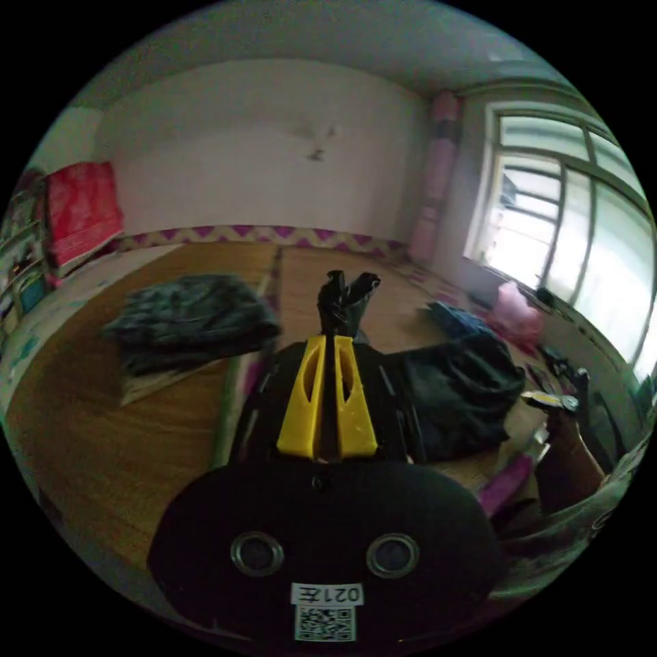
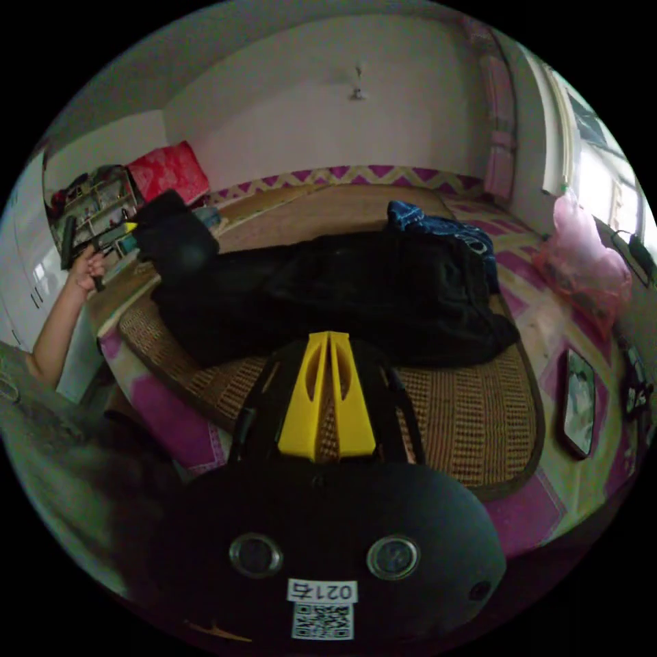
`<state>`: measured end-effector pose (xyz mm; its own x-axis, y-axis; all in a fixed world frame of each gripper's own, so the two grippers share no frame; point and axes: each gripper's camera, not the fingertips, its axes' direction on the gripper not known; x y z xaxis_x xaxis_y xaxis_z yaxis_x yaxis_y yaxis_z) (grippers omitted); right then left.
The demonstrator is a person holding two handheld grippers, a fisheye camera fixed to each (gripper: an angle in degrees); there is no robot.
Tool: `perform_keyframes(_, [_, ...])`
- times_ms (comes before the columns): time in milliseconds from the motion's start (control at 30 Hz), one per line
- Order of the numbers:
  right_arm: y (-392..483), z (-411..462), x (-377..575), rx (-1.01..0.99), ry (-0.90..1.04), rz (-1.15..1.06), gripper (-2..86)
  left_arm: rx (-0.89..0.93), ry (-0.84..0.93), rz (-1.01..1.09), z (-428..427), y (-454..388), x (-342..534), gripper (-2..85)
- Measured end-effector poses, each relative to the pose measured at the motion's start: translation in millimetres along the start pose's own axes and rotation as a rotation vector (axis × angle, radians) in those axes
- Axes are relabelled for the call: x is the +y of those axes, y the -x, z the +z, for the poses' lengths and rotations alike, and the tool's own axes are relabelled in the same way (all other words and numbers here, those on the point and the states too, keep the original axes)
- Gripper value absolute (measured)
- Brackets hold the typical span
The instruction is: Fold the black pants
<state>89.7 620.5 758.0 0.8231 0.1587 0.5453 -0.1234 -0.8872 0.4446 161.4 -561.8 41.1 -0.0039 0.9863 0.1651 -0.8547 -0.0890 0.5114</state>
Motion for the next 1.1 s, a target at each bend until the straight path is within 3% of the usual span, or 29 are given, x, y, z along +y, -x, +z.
perform_keyframes(200, [34,54,-1,-0.075,0.14,0.043,-0.5,-0.235,0.062,-0.4,-56,223,59,-0.9])
perform_keyframes(300, [55,75,3,-0.057,0.166,0.041,-0.3,-0.179,0.136,-0.56,-50,297,94,-0.8])
perform_keyframes(367, [69,86,6,-0.078,0.16,0.041,0.1,-0.05,0.077,-0.662,-61,334,102,-0.8])
perform_keyframes(500, [94,86,-9,-0.125,0.051,-0.038,3.1,-0.036,0.01,-0.638,-86,350,93,-0.8])
perform_keyframes(633, [109,116,-53,-0.042,0.013,-0.214,8.4,-0.083,-0.126,-0.422,-115,321,65,-0.4])
perform_keyframes(767, [106,189,-100,0.087,0.139,-0.427,8.4,0.098,0.035,-0.089,-65,276,19,3.8])
perform_keyframes(933, [96,274,-140,0.185,0.31,-0.598,8.3,0.123,0.25,0.165,18,238,-11,7.8])
perform_keyframes(1100, [95,319,-163,0.036,0.427,-0.672,1.9,0.108,0.432,0.33,71,217,-23,9.8])
